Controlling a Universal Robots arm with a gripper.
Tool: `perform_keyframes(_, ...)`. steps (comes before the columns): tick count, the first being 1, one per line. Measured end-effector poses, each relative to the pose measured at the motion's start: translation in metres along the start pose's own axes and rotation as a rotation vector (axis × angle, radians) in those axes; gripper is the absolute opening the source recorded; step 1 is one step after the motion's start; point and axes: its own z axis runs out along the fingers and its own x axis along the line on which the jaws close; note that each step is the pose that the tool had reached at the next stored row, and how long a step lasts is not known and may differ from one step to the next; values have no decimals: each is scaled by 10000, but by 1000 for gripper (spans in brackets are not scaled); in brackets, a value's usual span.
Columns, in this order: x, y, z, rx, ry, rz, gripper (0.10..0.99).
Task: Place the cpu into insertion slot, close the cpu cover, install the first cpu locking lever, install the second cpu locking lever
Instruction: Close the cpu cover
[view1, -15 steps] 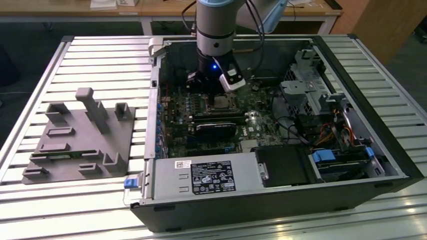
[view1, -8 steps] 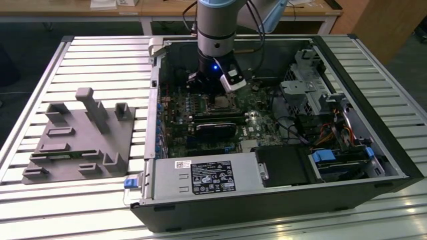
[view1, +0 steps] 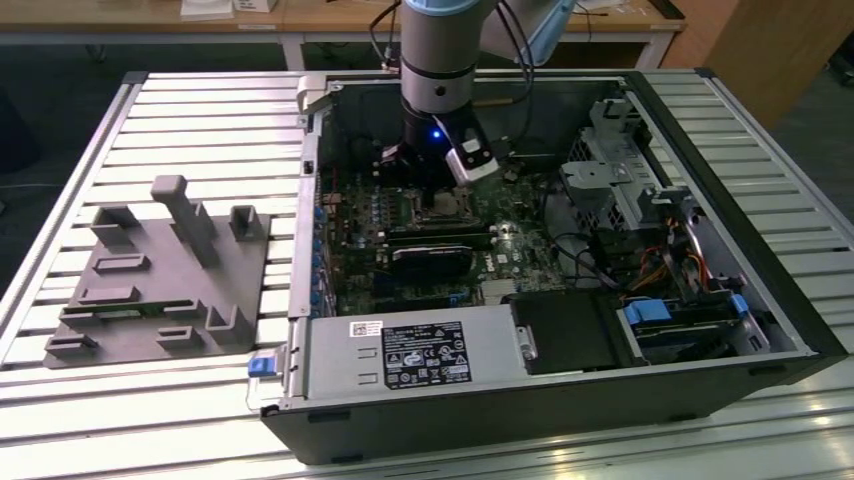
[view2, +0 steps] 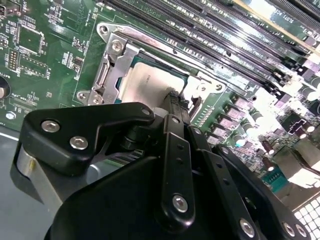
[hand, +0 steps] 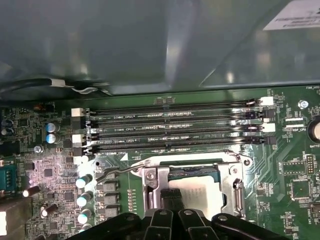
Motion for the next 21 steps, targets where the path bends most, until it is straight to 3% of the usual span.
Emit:
perform_keyframes(8,14,1,-56,2,2,-1,106)
perform_keyframes(13,90,-4,-48,-1,2,0,106)
perform_keyframes(21,77,-6,-11,2,4,-1,106)
